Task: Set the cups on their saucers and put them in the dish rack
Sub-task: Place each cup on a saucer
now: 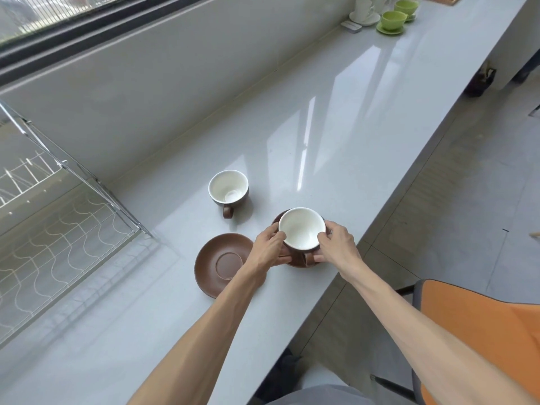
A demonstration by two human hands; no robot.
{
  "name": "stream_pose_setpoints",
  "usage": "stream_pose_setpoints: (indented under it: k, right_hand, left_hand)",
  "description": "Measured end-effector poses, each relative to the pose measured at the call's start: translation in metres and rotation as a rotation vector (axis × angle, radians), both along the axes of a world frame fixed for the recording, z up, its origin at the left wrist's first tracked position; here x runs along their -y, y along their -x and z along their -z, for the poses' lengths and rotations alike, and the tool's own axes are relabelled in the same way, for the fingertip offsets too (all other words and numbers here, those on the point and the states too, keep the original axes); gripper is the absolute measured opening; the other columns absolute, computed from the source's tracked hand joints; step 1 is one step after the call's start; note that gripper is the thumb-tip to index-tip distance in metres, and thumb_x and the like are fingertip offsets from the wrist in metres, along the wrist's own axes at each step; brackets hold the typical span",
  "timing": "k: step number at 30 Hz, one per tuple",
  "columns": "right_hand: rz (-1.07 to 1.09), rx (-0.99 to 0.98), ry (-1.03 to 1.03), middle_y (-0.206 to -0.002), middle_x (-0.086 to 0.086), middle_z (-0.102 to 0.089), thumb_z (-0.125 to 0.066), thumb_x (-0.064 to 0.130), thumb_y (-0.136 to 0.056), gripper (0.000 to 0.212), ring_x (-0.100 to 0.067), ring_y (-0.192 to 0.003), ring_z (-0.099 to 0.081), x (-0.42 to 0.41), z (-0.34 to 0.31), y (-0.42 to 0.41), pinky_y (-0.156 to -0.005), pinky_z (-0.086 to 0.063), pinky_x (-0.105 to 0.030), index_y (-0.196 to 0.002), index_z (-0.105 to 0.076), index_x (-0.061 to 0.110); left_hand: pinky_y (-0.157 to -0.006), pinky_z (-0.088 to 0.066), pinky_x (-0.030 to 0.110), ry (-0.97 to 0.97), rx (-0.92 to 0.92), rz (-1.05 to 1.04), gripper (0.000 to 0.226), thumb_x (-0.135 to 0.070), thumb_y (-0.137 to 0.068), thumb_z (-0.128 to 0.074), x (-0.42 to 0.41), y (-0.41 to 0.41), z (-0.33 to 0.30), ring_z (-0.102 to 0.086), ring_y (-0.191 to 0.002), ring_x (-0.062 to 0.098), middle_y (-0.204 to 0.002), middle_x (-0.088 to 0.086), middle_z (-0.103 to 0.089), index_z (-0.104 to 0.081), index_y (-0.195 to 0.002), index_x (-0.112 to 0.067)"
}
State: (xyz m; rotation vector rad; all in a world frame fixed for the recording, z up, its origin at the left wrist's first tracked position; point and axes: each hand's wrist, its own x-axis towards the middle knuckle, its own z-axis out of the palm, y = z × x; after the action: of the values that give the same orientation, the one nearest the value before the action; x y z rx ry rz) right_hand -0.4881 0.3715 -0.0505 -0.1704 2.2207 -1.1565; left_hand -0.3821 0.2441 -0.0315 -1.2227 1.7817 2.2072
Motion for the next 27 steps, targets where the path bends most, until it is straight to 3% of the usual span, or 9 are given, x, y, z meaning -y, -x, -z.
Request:
stream_pose_setpoints:
  k: [4, 15, 23, 27]
  right_hand:
    - [0.008, 0.012, -0.005, -0.101, -0.016, -0.068, -0.037, 0.007, -0.089, 0.047, -0.027, -0.06, -0.076, -0.001, 0.004, 0.0, -0.066, -0.065, -0.044, -0.131, -0.058, 0.012]
    - [0.006, -0.002, 0.001, -0.113, -0.018, -0.067, -0.038, 0.007, -0.093, 0.05, -0.03, -0.068, -0.077, 0.0, 0.004, 0.001, -0.07, -0.065, -0.043, -0.141, -0.051, 0.016]
    - [-0.025, -0.026, -0.034, -0.111, -0.015, -0.069, -0.039, 0.01, -0.094, 0.05, -0.023, -0.066, -0.077, -0.002, 0.001, 0.001, -0.049, -0.057, -0.02, -0.142, -0.049, 0.02]
    - [-0.077, -0.051, -0.071, -0.107, -0.012, -0.072, -0.039, 0.014, -0.094, 0.049, -0.024, -0.067, -0.077, -0.004, 0.001, 0.003, -0.068, -0.062, -0.029, -0.141, -0.05, 0.021]
  left_hand:
    - [-0.076, -0.062, 0.027, -0.01, 0.009, -0.015, 0.036, -0.013, -0.097, -0.04, -0.001, 0.0, 0.002, -0.074, -0.078, 0.014, -0.097, 0.0, -0.066, -0.063, -0.122, -0.024]
    - [-0.08, -0.061, 0.03, 0.028, -0.011, 0.009, 0.038, -0.013, -0.095, -0.041, 0.0, 0.003, 0.006, -0.07, -0.109, 0.036, -0.108, 0.008, -0.061, -0.063, -0.123, -0.028]
    - [-0.086, -0.061, 0.035, 0.038, 0.004, -0.024, 0.042, -0.017, -0.095, -0.047, 0.001, 0.002, 0.01, -0.071, -0.108, 0.03, -0.107, 0.005, -0.062, -0.057, -0.135, -0.023]
    - [-0.088, -0.06, 0.036, 0.041, 0.014, -0.015, 0.039, -0.02, -0.096, -0.05, 0.002, 0.0, 0.01, -0.07, -0.105, 0.025, -0.104, 0.003, -0.062, -0.057, -0.134, -0.023]
